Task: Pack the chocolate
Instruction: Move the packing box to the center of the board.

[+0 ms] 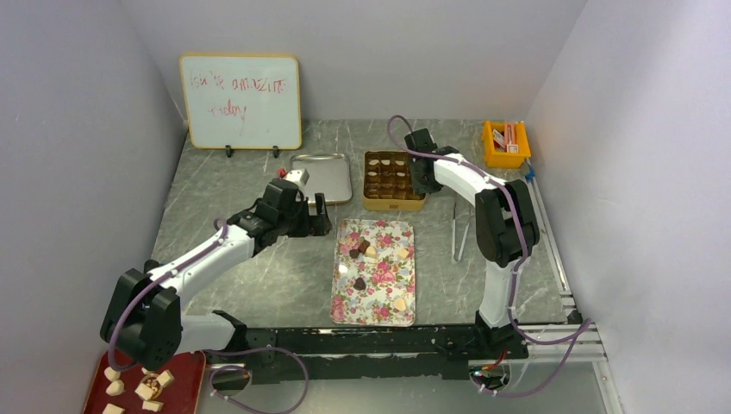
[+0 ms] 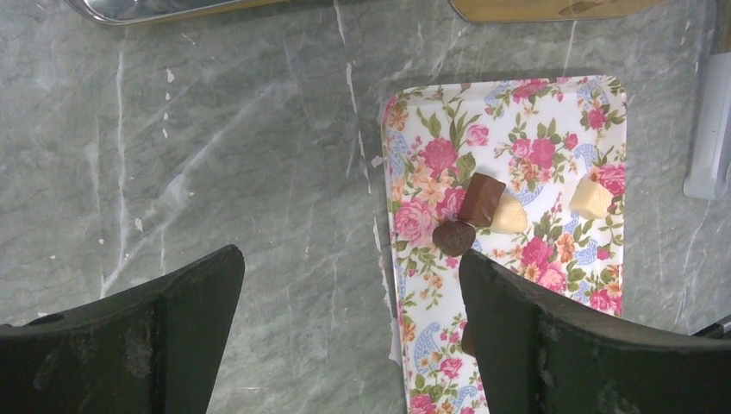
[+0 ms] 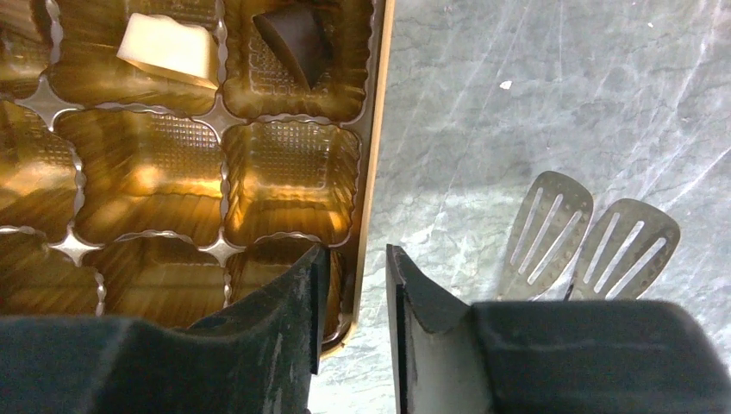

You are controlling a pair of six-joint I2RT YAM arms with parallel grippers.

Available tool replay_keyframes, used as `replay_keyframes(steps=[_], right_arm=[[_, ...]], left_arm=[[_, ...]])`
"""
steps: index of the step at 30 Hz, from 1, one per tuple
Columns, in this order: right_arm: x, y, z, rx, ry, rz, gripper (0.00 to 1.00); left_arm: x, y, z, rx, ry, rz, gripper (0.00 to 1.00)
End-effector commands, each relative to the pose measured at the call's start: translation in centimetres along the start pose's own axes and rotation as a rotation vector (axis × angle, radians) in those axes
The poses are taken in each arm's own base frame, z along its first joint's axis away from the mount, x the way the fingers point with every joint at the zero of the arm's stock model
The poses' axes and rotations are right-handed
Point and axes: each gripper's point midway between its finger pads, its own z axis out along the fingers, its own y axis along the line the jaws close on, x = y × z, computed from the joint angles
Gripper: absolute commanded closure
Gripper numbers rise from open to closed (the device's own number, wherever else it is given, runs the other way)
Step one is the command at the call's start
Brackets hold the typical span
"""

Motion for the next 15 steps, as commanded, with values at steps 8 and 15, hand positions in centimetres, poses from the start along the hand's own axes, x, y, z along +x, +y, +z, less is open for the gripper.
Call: replay_keyframes(steps=[8, 15], right_arm=[[-4.3, -0.9, -3.0, 0.033, -0.121, 0.025, 0.55], [-8.1, -1.0, -5.7, 0.03, -0.224, 0.058, 0.54]], left_arm=[[-2.9, -2.1, -0.4, 0.049, -0.055, -0.003, 0.0], [-3.8, -2.4, -0.9, 0.043, -0.065, 0.009, 0.0]])
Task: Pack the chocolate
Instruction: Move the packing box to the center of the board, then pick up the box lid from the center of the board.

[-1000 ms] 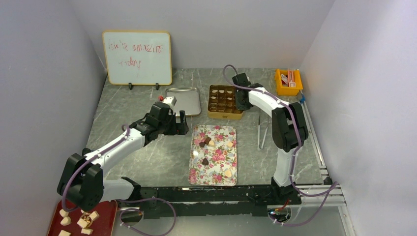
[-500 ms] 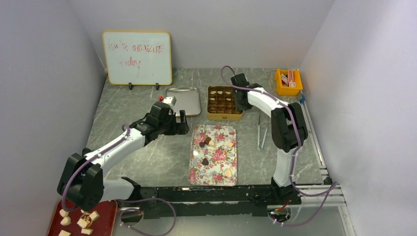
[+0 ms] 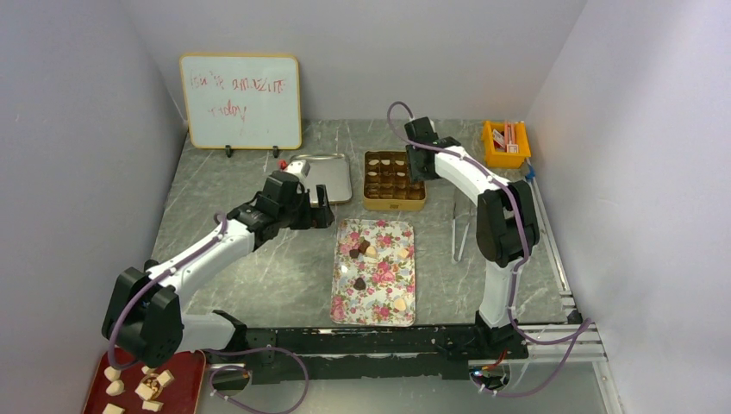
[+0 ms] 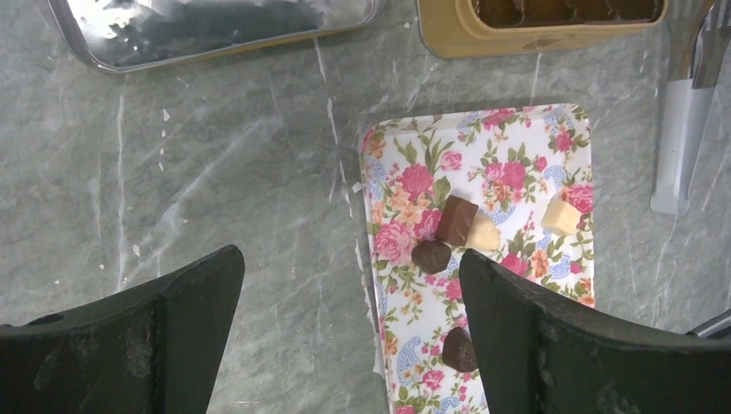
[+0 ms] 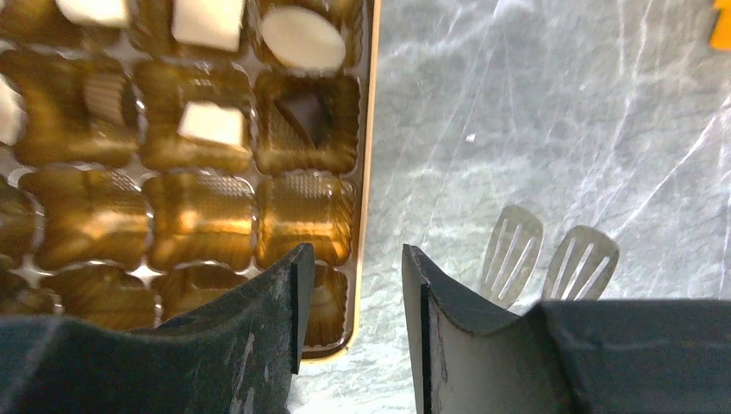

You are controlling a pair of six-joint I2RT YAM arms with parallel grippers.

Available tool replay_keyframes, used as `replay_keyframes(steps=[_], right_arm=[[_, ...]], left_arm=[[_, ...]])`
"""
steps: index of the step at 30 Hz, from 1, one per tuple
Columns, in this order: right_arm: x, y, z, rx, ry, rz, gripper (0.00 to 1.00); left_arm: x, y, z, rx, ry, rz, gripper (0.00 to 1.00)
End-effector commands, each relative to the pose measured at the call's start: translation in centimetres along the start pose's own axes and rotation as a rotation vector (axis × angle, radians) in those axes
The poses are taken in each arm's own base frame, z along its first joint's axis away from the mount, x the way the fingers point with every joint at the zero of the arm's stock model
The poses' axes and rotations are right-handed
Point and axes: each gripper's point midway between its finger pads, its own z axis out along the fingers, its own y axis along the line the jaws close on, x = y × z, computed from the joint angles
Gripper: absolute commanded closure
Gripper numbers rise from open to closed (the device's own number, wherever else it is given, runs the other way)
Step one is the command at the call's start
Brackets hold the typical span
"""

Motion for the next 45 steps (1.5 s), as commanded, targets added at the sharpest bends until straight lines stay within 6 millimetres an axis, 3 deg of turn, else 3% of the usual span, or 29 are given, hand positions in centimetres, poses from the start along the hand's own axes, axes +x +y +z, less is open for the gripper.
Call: replay_keyframes(steps=[1, 6, 12, 18, 23, 34, 45], right_arm=[[-5.8, -0.4, -4.4, 0.0, -0.162, 0.046, 0.54], [-8.6, 1.9, -6.4, -0.028, -0.221, 0.015, 0.53], [-10.5, 7.9, -7.9, -0.106, -0.255, -0.071, 0.54], [-10.2, 13.9, -7.2, -0.208, -0.234, -0.151, 0.54], [-8.9, 17.2, -5.5, -0.251, -0.196, -0.189, 0.55], [-5.7, 20.3, -1.5, -0.292, -0.11, -0.234, 0.57], [-4.5, 21.8, 0.0, -0.316, -0.081, -0.246, 0.57]], left_arm=[[-1.9, -1.3, -0.6, 0.022, -0.034, 0.01, 0.0], [-2.6, -1.0, -1.3, -0.002, -0.053, 0.021, 0.0], [-3.2, -0.7, -1.8, -0.03, -0.076, 0.009, 0.0], [-3.1, -0.3, -2.1, -0.053, -0.081, -0.023, 0.0], [-2.8, 0.1, -2.5, -0.068, -0.086, -0.045, 0.0], [-3.0, -0.1, -2.8, -0.061, -0.092, -0.055, 0.0], [-2.5, 0.1, -2.4, -0.068, -0.078, -0.054, 0.0]])
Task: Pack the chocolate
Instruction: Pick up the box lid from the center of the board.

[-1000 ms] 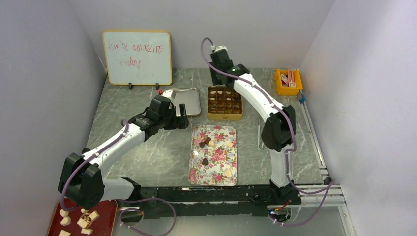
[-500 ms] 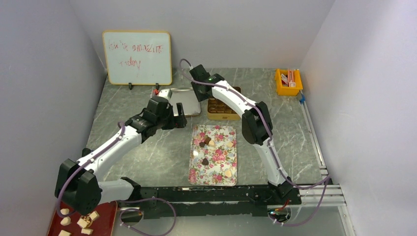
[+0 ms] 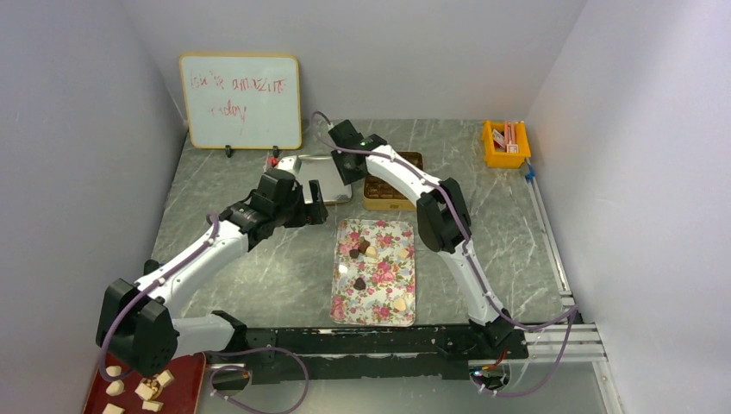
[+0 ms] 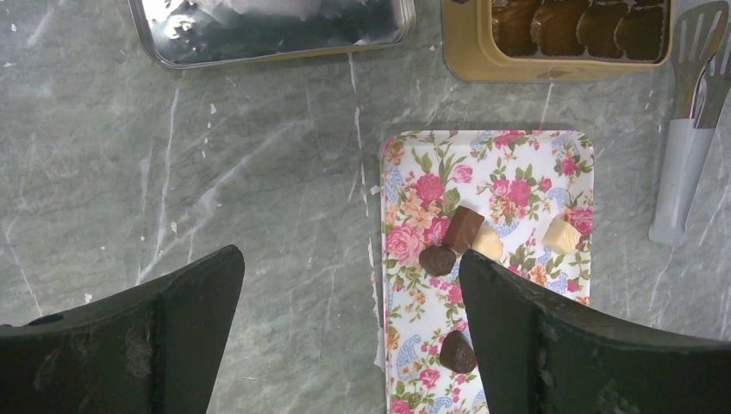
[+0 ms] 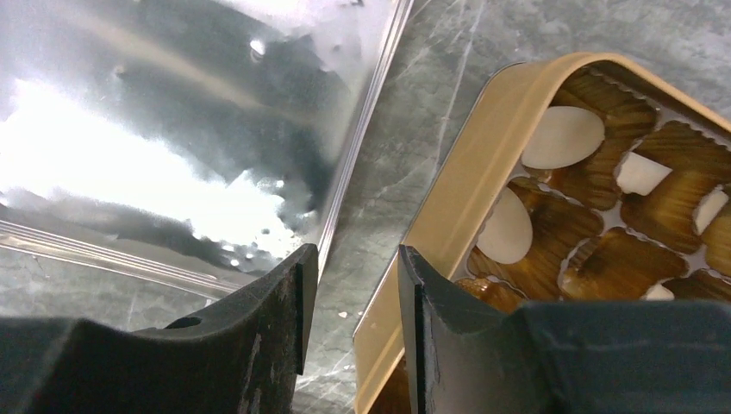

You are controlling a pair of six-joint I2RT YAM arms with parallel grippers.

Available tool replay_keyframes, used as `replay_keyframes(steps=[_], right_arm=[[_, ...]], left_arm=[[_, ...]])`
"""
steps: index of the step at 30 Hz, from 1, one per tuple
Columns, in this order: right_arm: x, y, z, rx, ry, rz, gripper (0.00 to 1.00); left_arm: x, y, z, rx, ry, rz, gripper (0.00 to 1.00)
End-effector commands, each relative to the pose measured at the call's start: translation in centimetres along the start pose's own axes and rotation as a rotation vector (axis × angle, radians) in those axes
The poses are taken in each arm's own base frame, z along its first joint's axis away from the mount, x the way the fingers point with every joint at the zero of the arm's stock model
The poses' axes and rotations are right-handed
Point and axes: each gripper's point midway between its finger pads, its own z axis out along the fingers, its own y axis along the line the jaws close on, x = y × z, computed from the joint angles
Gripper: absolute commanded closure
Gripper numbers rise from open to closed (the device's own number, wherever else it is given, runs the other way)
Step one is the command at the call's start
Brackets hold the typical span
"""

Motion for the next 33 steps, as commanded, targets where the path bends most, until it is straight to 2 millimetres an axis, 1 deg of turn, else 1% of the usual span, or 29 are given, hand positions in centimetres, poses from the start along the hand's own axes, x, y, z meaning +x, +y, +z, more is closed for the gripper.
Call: replay_keyframes(steps=[1, 12, 18, 29, 33], right_arm=[[-1.5, 0.9, -0.1, -0.029, -0.041, 0.006, 0.57], [-0.7, 1.5, 1.3, -0.039, -0.019, 0.006, 0.58], [-0.3, 1.7, 2.0, -0.041, -0.006, 0.009, 0.61], [0.7, 1.8, 3.2, -0.041, 0.021, 0.023, 0.7], [0.8, 1.8, 3.2, -0.037, 0.023, 0.027, 0.78]], left_arm=[[-0.9, -0.5, -0.3, 0.009, -0.029, -0.011, 0.0], [-0.6, -0.3, 0.0, 0.0, -0.019, -0.006, 0.0], [-0.4, -0.2, 0.1, -0.003, -0.017, -0.006, 0.0], [0.0, 0.2, 0.3, -0.012, -0.006, 0.001, 0.0], [0.0, 0.2, 0.3, -0.013, -0.006, 0.005, 0.0]])
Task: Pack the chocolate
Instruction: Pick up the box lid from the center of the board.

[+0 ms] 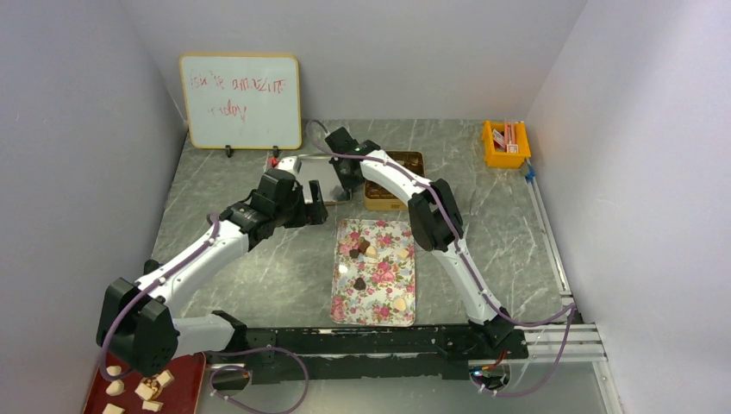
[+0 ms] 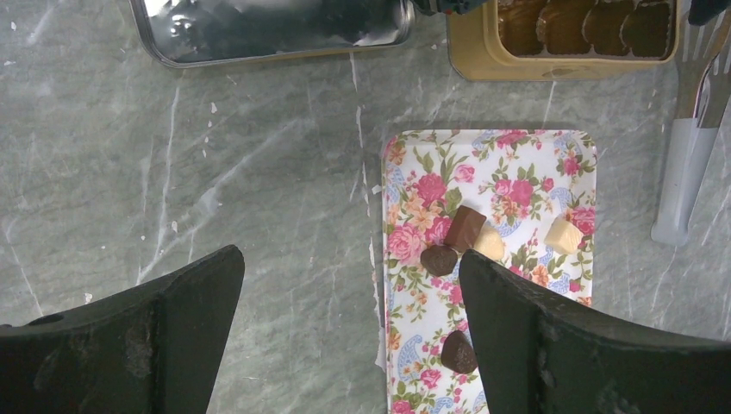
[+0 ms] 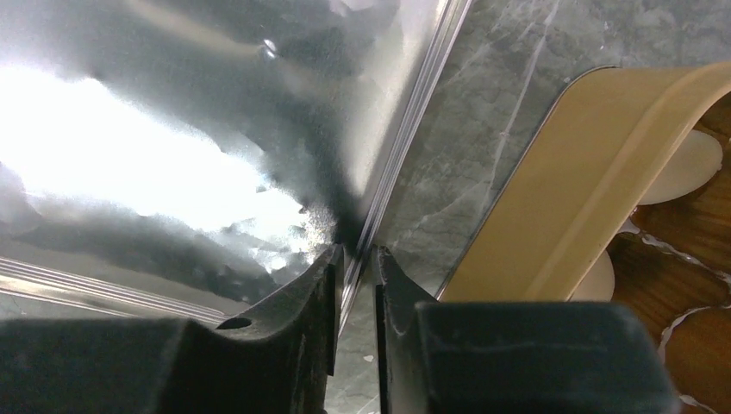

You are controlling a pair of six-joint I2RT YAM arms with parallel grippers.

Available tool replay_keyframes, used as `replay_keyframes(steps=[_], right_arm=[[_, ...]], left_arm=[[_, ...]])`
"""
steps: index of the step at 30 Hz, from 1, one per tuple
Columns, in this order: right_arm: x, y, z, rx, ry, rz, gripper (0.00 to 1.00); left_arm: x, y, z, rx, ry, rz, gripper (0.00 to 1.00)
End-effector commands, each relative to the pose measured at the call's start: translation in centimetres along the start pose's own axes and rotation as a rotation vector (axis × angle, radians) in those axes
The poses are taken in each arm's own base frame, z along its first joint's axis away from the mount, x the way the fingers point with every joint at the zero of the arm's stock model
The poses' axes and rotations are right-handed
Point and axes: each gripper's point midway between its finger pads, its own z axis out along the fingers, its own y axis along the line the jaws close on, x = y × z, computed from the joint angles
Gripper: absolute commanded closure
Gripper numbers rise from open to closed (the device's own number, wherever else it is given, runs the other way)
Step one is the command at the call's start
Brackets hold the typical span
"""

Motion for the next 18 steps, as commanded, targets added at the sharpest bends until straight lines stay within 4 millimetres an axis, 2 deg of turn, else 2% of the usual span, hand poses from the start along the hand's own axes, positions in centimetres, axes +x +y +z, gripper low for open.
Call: replay_keyframes(steps=[1, 7, 12, 18], right_arm=[[-1.1, 0.3, -0.2, -0.003, -0.031, 0.02, 0.82], [-1.2, 0.3, -0.6, -0.005, -0.037, 0.039, 1.0], [-2.3, 0.5, -2.1, -0.006, -0.083, 0.049, 1.0], [-4.9, 0.7, -5.0, -0.02, -0.176, 0.069, 1.0]], left_arm=[[0.0, 0.1, 0.3, -0.011, -0.007, 0.007, 0.0], [-0.1, 0.1, 0.3, -0.013, -0.004, 0.019, 0.0], [-0.3, 0.2, 0.1, -0.019, -0.01, 0.025, 0.0], [-0.8, 0.6, -0.1, -0.048, -0.017, 0.026, 0.0]])
